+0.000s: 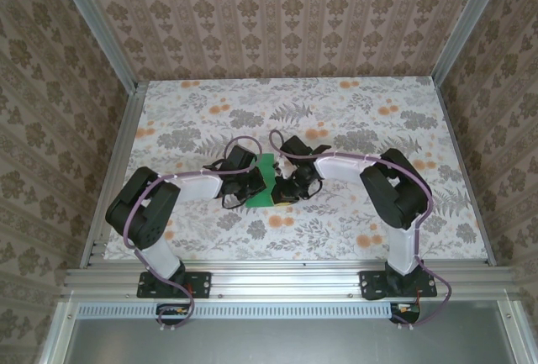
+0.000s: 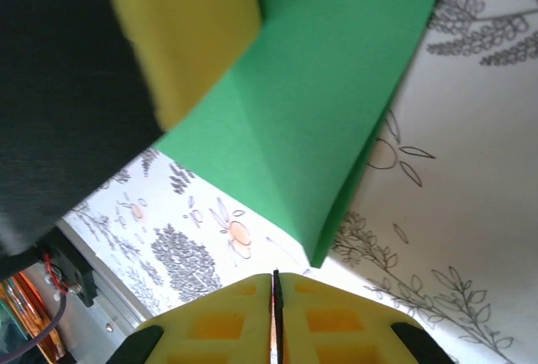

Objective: Fold a paper plane with a square sheet of paper (pick it up from the middle)
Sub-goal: Fold the triangle a second time at the center of the table.

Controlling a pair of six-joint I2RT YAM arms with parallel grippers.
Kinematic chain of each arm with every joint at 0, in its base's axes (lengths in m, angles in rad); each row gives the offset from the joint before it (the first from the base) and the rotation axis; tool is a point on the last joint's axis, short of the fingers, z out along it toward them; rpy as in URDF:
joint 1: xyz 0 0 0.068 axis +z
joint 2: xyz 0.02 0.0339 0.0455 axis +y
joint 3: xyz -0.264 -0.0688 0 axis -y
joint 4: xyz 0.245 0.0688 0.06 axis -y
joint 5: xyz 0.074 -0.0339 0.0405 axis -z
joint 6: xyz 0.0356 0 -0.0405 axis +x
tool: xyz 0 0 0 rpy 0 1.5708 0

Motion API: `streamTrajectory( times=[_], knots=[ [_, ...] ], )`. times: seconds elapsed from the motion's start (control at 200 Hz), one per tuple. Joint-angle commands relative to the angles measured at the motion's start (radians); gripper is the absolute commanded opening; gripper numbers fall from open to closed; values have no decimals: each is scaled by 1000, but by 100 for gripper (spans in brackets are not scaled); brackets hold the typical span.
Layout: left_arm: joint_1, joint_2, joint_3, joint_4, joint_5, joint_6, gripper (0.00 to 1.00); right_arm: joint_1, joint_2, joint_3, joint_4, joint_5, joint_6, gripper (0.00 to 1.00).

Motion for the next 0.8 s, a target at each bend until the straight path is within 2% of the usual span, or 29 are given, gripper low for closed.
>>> streamTrajectory(
  times=[0.0, 0.23, 0.795],
  knots=[
    [0, 15, -36, -74, -35, -6, 1, -3, 6, 33, 39, -8, 44, 12],
    [0, 11, -37, -68, -31, -4, 1, -1, 79, 60, 77, 4, 75, 11],
    [27, -22, -5, -68, -15, 44, 2, -27, 104, -6, -67, 89, -21, 10]
  ],
)
